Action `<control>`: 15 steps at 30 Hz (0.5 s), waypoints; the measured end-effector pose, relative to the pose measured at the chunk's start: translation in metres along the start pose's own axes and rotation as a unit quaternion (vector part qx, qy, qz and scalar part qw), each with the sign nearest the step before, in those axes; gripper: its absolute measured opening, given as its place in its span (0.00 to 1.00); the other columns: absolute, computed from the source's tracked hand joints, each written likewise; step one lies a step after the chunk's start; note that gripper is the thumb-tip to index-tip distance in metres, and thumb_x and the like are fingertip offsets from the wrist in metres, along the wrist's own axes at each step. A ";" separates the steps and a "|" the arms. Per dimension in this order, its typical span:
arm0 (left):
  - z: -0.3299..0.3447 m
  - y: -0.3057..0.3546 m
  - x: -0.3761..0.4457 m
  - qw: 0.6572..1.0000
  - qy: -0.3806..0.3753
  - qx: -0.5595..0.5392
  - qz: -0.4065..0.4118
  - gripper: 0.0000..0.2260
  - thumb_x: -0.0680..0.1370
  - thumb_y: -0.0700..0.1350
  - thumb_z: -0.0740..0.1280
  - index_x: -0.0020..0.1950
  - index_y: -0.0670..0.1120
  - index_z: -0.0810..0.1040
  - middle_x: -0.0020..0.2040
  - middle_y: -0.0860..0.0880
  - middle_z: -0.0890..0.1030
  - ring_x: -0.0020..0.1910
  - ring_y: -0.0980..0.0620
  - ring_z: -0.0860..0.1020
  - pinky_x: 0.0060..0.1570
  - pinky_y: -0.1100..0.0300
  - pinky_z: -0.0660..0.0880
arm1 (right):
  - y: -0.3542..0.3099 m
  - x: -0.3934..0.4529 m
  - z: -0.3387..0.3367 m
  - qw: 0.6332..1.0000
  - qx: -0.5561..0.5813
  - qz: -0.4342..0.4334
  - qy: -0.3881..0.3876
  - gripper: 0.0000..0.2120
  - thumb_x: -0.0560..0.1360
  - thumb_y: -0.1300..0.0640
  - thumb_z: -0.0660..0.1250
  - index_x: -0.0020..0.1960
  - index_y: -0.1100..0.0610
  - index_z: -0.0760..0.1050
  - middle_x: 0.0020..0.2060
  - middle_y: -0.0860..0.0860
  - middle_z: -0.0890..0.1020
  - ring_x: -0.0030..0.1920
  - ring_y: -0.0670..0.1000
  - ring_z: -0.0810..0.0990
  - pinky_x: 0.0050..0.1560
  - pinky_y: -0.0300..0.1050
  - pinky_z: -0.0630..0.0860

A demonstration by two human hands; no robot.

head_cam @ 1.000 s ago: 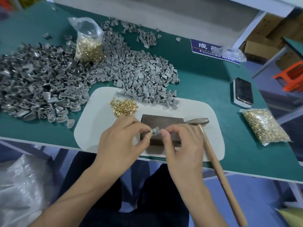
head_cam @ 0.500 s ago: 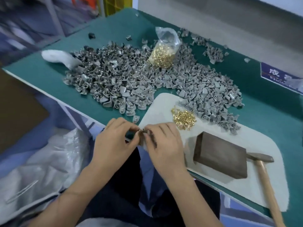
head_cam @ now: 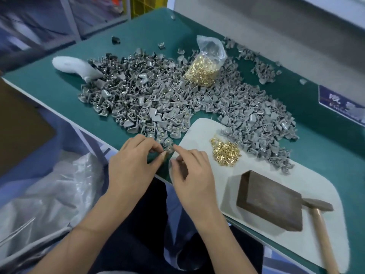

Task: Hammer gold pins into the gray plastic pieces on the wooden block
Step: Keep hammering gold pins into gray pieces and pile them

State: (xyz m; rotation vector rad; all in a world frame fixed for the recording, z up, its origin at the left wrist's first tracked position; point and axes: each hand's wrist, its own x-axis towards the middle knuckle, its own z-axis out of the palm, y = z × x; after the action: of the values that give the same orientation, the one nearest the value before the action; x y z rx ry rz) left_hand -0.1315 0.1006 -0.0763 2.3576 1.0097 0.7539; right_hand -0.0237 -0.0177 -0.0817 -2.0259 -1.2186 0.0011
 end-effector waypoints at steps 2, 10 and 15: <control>0.001 0.008 -0.001 0.999 0.007 -0.032 0.039 0.04 0.74 0.49 0.75 0.45 0.54 0.81 0.44 0.58 0.77 0.45 0.56 0.78 0.33 0.64 0.68 | 0.002 -0.003 -0.012 0.999 0.023 0.012 0.040 0.11 0.79 0.60 0.70 0.61 0.56 0.81 0.48 0.47 0.79 0.52 0.49 0.76 0.51 0.48 0.76; 0.036 0.063 0.010 0.986 -0.084 -0.098 0.106 0.01 0.77 0.54 0.70 0.47 0.59 0.81 0.45 0.60 0.76 0.45 0.62 0.75 0.35 0.59 0.74 | 0.034 -0.006 -0.089 0.980 -0.163 0.024 0.111 0.05 0.76 0.58 0.72 0.50 0.51 0.82 0.47 0.44 0.81 0.51 0.51 0.76 0.48 0.47 0.75; 0.062 0.092 0.019 0.965 -0.162 -0.167 0.118 0.01 0.78 0.55 0.68 0.47 0.61 0.78 0.47 0.62 0.77 0.47 0.64 0.75 0.40 0.68 0.68 | 0.076 -0.015 -0.140 0.962 -0.195 0.134 0.138 0.04 0.75 0.59 0.70 0.48 0.50 0.80 0.46 0.45 0.81 0.51 0.51 0.77 0.51 0.51 0.76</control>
State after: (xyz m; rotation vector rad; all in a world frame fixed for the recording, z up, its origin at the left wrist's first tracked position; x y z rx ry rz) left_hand -0.0345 0.0450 -0.0612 2.2246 0.4303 0.5457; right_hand 0.0769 -0.1326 -0.0329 -2.4204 -0.8061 -0.4052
